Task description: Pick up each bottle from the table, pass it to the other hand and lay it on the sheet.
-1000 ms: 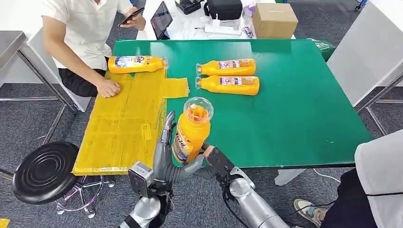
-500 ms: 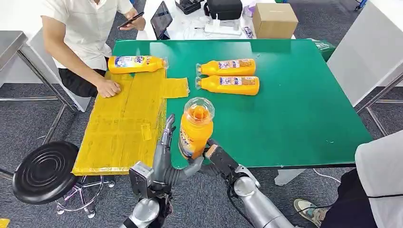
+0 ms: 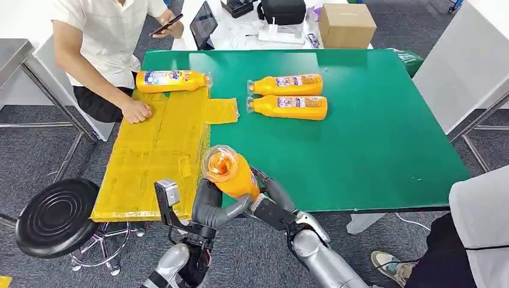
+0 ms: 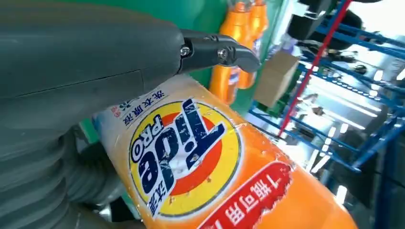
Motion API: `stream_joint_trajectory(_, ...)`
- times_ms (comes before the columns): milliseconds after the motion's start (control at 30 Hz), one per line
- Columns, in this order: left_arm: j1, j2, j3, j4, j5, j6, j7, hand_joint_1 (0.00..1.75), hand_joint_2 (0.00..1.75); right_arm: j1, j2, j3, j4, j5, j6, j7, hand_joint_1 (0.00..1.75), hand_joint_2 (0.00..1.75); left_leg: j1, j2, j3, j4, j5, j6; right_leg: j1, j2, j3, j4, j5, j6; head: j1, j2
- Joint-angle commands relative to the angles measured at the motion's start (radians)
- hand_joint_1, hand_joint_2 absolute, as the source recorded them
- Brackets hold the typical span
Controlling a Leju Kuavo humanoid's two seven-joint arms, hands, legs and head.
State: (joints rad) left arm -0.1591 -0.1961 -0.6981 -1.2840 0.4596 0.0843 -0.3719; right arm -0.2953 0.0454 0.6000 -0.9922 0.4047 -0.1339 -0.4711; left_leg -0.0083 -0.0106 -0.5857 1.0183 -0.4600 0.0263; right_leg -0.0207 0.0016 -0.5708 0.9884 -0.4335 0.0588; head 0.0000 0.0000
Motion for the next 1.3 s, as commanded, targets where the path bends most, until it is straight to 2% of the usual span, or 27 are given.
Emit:
stream_joint_trajectory(33,-0.046,0.014,0.021,-0.041,0.027,0.004,-0.011,0.00,1.75,-0.078,-0.011,0.103,0.071,0.036,0.002,-0.011,1.75,1.75,0.000,0.001,0.001,0.000,0.000,-0.001,0.001,0.001,0.000,0.000,0.000,-0.001,0.000,0.000)
stream_joint_trajectory(167,-0.046,0.011,0.012,-0.049,-0.015,0.032,-0.050,0.00,1.75,-0.085,-0.009,0.115,0.075,0.028,0.017,-0.005,1.75,1.75,0.001,0.001,0.001,0.000,-0.001,-0.002,0.001,0.001,0.001,0.000,0.000,-0.002,0.000,0.000)
stream_joint_trajectory(233,-0.047,0.010,0.006,-0.056,-0.087,0.083,-0.108,0.00,1.75,-0.092,-0.011,0.123,0.078,0.025,0.036,0.031,1.75,1.75,0.001,0.001,0.001,0.000,0.000,-0.002,0.001,0.000,0.001,0.000,0.000,-0.002,0.000,0.000)
stream_joint_trajectory(267,-0.047,0.010,0.005,-0.057,-0.103,0.097,-0.115,0.00,1.75,-0.096,-0.013,0.129,0.080,0.027,0.045,0.044,1.61,1.75,0.001,0.001,0.002,0.000,-0.001,-0.002,0.001,0.001,0.002,0.000,0.000,-0.003,0.000,0.000)
stream_joint_trajectory(500,-0.053,0.004,0.004,-0.048,-0.152,0.125,-0.139,0.00,1.75,-0.122,-0.030,0.166,0.087,0.049,0.082,0.089,1.54,1.75,0.001,0.000,0.001,0.000,0.000,-0.002,0.001,0.000,0.001,0.000,0.000,-0.002,0.000,0.000)
stream_joint_trajectory(533,-0.054,0.005,0.003,-0.050,-0.136,0.098,-0.131,0.37,1.75,-0.130,-0.033,0.175,0.090,0.056,0.086,0.098,1.50,1.75,0.002,0.001,0.002,0.000,-0.001,-0.002,0.002,0.001,0.002,-0.001,0.000,-0.003,0.000,0.000)
stream_joint_trajectory(667,-0.054,0.005,0.004,-0.049,-0.136,0.094,-0.132,0.37,1.75,-0.131,-0.033,0.177,0.090,0.057,0.088,0.100,1.50,1.75,0.001,0.000,0.001,0.000,0.000,-0.002,0.002,-0.001,0.001,-0.001,0.000,-0.002,0.000,0.000)
stream_joint_trajectory(700,-0.053,0.006,0.001,-0.050,-0.141,0.091,-0.135,1.75,1.75,-0.134,-0.034,0.180,0.093,0.058,0.092,0.103,1.45,1.75,0.001,0.000,0.001,0.000,0.000,-0.001,0.001,0.000,0.001,-0.001,0.000,-0.002,0.000,0.000)
stream_joint_trajectory(967,-0.055,0.003,0.002,-0.008,-0.083,-0.060,-0.060,1.75,1.75,-0.134,-0.034,0.192,0.077,0.075,0.078,0.106,1.43,1.75,0.002,0.000,0.003,0.000,-0.001,-0.002,0.002,-0.001,0.003,-0.001,0.000,-0.003,0.000,0.000)
stream_joint_trajectory(1000,-0.053,0.003,0.006,-0.004,-0.075,-0.074,-0.057,1.75,1.75,-0.132,-0.031,0.188,0.082,0.074,0.077,0.103,1.38,1.75,0.001,-0.001,0.002,-0.001,0.000,-0.001,0.001,-0.001,0.001,-0.001,0.000,-0.002,0.000,0.000)
stream_joint_trajectory(1067,-0.043,0.004,0.017,-0.013,-0.048,-0.093,-0.049,1.75,1.75,-0.124,-0.027,0.166,0.085,0.046,0.084,0.098,0.99,1.75,0.001,0.001,0.001,0.000,0.000,-0.001,0.001,0.000,0.001,-0.001,0.000,-0.002,0.000,0.000)
stream_joint_trajectory(1167,-0.042,0.006,0.019,-0.018,-0.046,-0.095,-0.048,1.75,1.75,-0.123,-0.031,0.164,0.083,0.045,0.085,0.098,0.99,1.75,0.001,0.001,0.002,0.000,0.000,-0.002,0.001,0.000,0.001,-0.001,0.000,-0.002,0.000,0.000)
stream_joint_trajectory(1200,-0.042,0.006,0.019,-0.018,-0.046,-0.095,-0.048,1.75,1.75,-0.123,-0.031,0.164,0.083,0.045,0.085,0.098,0.65,1.75,0.001,0.000,0.001,0.000,0.000,-0.001,0.001,0.000,0.000,-0.001,0.000,-0.001,0.000,0.000)
stream_joint_trajectory(1233,-0.035,0.011,0.027,-0.034,-0.031,-0.102,-0.042,1.75,1.75,-0.115,-0.032,0.146,0.076,0.034,0.077,0.098,0.12,1.75,0.001,0.000,0.002,0.000,0.000,-0.002,0.001,0.000,0.002,-0.001,0.000,-0.003,0.000,0.000)
stream_joint_trajectory(1267,-0.027,0.014,0.041,-0.042,-0.014,-0.102,-0.038,1.75,1.75,-0.107,-0.030,0.128,0.077,0.023,0.071,0.098,0.00,1.75,0.002,0.001,0.004,-0.001,-0.001,-0.003,0.002,0.000,0.004,-0.002,0.000,-0.004,0.000,0.000)
stream_joint_trajectory(1300,-0.017,0.016,0.061,-0.053,0.004,-0.099,-0.038,1.75,1.75,-0.097,-0.029,0.112,0.074,0.013,0.062,0.096,0.00,1.75,0.001,0.001,0.002,0.000,0.000,-0.002,0.001,0.000,0.001,-0.001,0.000,-0.002,0.000,0.000)
